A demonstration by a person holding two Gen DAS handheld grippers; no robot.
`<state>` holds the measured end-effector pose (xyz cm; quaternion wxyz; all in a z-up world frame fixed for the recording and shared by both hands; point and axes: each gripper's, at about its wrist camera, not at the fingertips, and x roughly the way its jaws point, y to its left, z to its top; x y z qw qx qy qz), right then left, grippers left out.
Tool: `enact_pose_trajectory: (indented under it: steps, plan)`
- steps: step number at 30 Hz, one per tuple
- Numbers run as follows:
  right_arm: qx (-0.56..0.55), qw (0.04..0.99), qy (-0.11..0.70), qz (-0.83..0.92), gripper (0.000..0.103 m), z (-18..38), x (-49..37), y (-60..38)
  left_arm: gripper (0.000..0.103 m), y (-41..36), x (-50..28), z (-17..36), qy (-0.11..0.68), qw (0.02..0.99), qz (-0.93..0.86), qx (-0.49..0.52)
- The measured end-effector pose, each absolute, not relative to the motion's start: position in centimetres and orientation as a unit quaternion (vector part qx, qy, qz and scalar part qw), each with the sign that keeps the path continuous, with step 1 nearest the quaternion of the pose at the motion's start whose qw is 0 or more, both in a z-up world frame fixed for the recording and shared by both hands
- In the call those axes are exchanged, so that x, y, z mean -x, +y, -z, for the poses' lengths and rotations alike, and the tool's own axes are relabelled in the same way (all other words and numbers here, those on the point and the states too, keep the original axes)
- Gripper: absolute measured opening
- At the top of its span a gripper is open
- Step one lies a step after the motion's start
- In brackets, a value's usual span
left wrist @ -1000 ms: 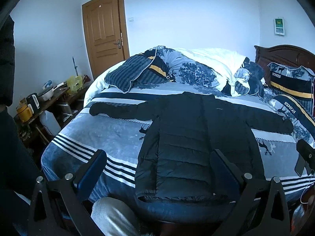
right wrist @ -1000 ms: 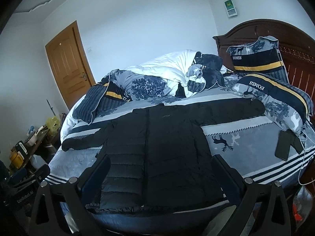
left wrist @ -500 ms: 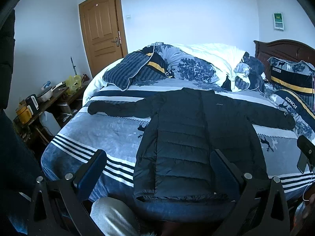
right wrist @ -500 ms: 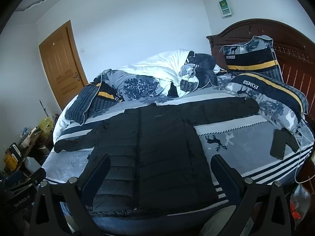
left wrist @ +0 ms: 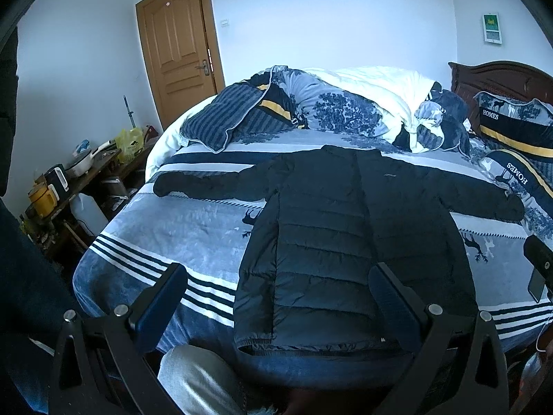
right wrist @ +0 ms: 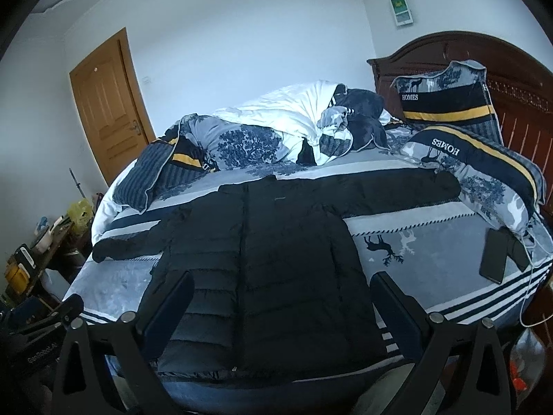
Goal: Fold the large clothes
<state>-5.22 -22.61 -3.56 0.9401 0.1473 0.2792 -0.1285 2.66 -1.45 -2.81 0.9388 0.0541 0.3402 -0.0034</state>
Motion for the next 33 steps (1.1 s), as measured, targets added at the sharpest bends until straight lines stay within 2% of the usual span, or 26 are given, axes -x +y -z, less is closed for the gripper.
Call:
enact_pose_trajectory:
  steps: [23,33]
  plan:
    - [-0.136,0.941,0.293,0.099,0.103,4.2,3.2,-22.3,0.103,-1.3,-4.4,4.3,0.361,0.932,-0.008,-0.042]
    - [-0.149,0.937,0.293,0.118,0.103,5.5,-0.3,-24.7,0.103,-3.8,-8.0,5.2,0.375,0.925,0.008,-0.063]
